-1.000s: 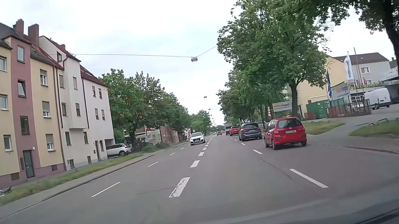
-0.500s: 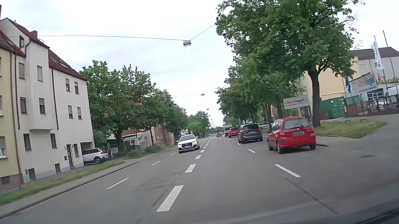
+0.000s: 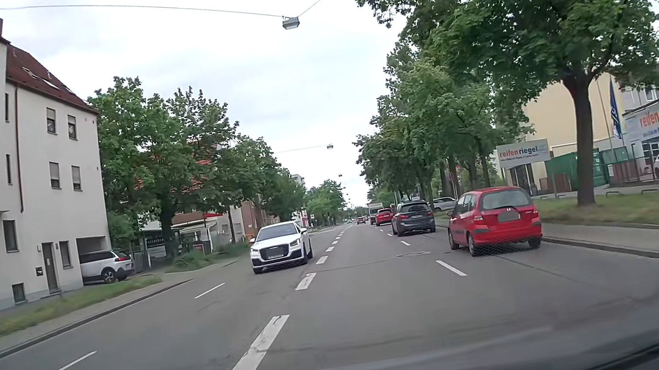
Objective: Follow the waypoints while adhering to traffic rules and regulations
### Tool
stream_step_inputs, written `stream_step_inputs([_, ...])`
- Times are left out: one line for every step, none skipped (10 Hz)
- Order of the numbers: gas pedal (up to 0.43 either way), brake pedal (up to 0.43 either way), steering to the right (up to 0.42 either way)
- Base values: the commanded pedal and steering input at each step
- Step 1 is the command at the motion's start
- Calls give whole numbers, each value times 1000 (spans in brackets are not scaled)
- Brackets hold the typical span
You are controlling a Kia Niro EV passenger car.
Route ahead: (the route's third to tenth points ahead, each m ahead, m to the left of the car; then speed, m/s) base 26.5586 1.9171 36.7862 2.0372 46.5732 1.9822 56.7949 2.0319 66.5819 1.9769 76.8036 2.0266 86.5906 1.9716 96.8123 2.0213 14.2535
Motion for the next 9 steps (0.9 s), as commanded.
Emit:
stream_step_inputs([150,0,-2])
stream_step_inputs([150,0,-1])
stream_step_inputs([150,0,-2])
stream_step_inputs([150,0,-2])
stream_step_inputs([150,0,-2])
stream_step_inputs([150,0,-2])
stream_step_inputs([157,0,-2])
stream_step_inputs([157,0,-2])
stream_step_inputs([157,0,-1])
